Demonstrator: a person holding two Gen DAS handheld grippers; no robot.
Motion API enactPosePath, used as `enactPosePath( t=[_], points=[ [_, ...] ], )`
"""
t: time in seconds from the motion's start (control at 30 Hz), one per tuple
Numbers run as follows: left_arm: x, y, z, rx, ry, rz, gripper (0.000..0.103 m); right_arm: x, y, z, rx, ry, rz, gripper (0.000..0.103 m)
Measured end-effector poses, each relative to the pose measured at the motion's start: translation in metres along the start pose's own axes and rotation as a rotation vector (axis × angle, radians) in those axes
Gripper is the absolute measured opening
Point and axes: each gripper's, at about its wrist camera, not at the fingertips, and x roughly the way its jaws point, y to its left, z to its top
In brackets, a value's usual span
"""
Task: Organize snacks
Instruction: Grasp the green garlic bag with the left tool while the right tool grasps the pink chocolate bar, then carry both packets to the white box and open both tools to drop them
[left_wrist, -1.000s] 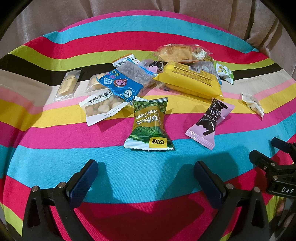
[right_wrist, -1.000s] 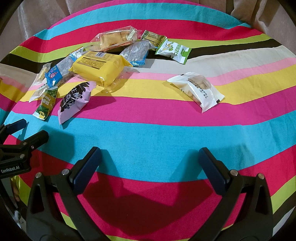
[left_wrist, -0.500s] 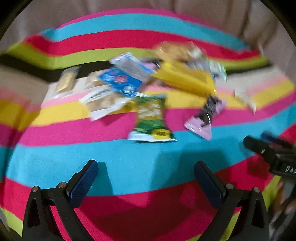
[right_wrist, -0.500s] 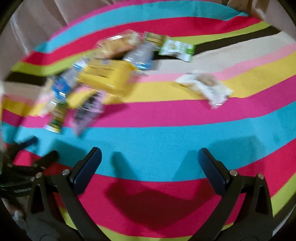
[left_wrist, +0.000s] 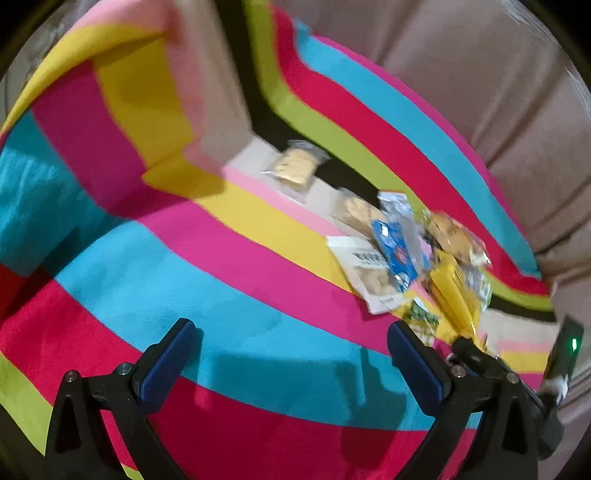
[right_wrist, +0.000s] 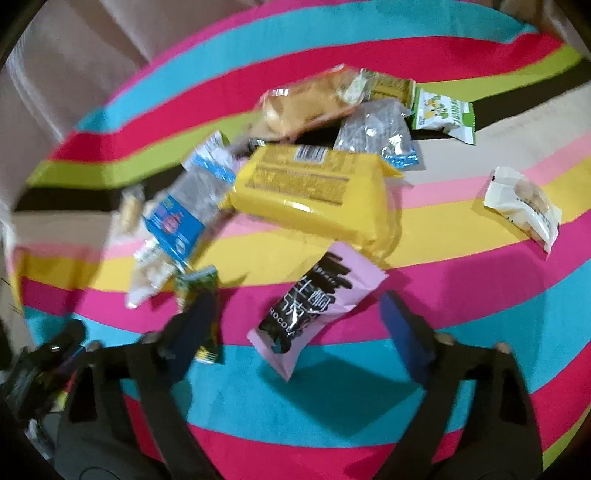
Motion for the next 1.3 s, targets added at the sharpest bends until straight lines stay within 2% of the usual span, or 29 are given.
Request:
enactPosePath(
  t=[0.07,0.1,0.17,0.3,0.43,0.5,0.53,0.57,0.6,0.63,0.67,0.87,1.03,1.2,1.3],
  points=[
    [0.000,-0.021,-0.007,0.082,-0.006,-0.013,0.103,-0.001,0.005,-0.005,-0.059,-0.013,-0.073,0.053],
    [0.002,-0.032,-0.011,0.122,-0.002,-0.017,0.103,-0.004,0.001,-0.008,-0.055,-0.016,-0.057,0.040],
    [0.006,-0.053,-0.018,0.195,0.004,-0.025,0.103,-0.012,-0.015,-0.012,-0.016,-0.026,-0.013,0.038],
    [0.021,-0.095,-0.031,0.314,0.037,-0.044,0.103,-0.036,-0.048,-0.024,-0.035,-0.072,-0.012,0.033],
    [0.035,-0.127,-0.040,0.401,0.022,-0.001,0.103,-0.048,-0.075,-0.033,-0.052,-0.080,-0.019,0.033],
    [0.047,-0.140,-0.042,0.443,0.026,0.049,0.098,-0.050,-0.082,-0.038,-0.059,-0.077,-0.030,0.033],
    [0.052,-0.145,-0.044,0.463,0.038,0.070,0.086,-0.054,-0.085,-0.042,-0.058,-0.080,-0.027,0.033],
    [0.059,-0.148,-0.046,0.479,0.058,0.084,0.064,-0.054,-0.087,-0.044,-0.056,-0.082,-0.022,0.033],
    [0.061,-0.150,-0.050,0.501,0.047,0.123,0.060,-0.055,-0.088,-0.045,-0.055,-0.087,-0.018,0.033],
    [0.060,-0.150,-0.052,0.520,0.031,0.139,0.046,-0.056,-0.090,-0.046,-0.054,-0.090,-0.014,0.033],
    [0.058,-0.150,-0.053,0.521,0.032,0.117,0.041,-0.057,-0.090,-0.047,-0.052,-0.095,-0.007,0.033],
    [0.040,-0.135,-0.063,0.528,0.004,0.128,0.037,-0.054,-0.102,-0.048,0.012,-0.100,0.049,0.035],
    [0.036,-0.123,-0.058,0.465,0.012,0.077,0.037,-0.053,-0.098,-0.048,-0.002,-0.107,0.037,0.036],
    [0.040,-0.130,-0.059,0.479,0.011,0.092,0.036,-0.051,-0.095,-0.048,-0.017,-0.105,0.006,0.034],
    [0.036,-0.124,-0.058,0.455,0.009,0.047,0.034,-0.052,-0.096,-0.049,-0.020,-0.104,0.000,0.032]
  ],
)
